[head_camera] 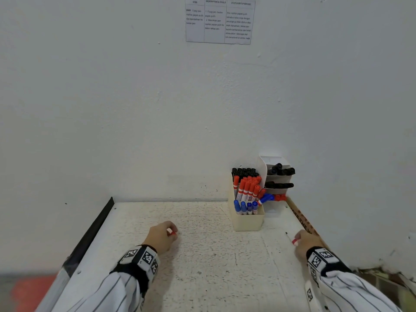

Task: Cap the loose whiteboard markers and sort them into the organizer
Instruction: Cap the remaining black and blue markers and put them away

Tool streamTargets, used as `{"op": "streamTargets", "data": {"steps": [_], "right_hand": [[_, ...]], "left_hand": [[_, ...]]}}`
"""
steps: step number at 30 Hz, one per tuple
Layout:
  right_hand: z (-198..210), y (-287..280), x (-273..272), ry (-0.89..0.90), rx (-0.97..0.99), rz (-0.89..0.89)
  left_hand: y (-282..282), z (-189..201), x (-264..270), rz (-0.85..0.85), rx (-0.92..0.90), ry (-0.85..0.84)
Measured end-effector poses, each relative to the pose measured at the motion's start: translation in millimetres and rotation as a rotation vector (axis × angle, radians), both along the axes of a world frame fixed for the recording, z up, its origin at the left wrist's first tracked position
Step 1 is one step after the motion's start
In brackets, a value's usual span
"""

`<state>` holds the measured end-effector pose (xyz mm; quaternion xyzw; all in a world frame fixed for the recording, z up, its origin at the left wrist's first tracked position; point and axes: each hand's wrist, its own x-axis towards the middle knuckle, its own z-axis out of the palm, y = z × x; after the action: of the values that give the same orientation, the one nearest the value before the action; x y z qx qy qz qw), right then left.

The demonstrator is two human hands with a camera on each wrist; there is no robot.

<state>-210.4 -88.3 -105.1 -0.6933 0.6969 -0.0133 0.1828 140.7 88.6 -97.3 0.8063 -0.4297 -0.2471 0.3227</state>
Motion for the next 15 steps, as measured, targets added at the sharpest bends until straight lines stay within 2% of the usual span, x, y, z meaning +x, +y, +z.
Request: {"op": "streamTargets", "data": {"steps": [3,6,11,15], "right_hand": [[1,8,8,-0.011,-0.015,0.073],[18,24,27,-0.103,-0.014,0.198],[49,59,60,-0.396,0.096,0.494],[61,94,88,-0.502,0.057,0.704]], "left_hand": [[3,4,-10,0.057,-0.099,0.165],[4,9,-23,0.040,-0.153,0.224],[12,22,-43,-0.024,-0.259,0.214],[21,29,-53,-0.106,-0.301,0.123]]}}
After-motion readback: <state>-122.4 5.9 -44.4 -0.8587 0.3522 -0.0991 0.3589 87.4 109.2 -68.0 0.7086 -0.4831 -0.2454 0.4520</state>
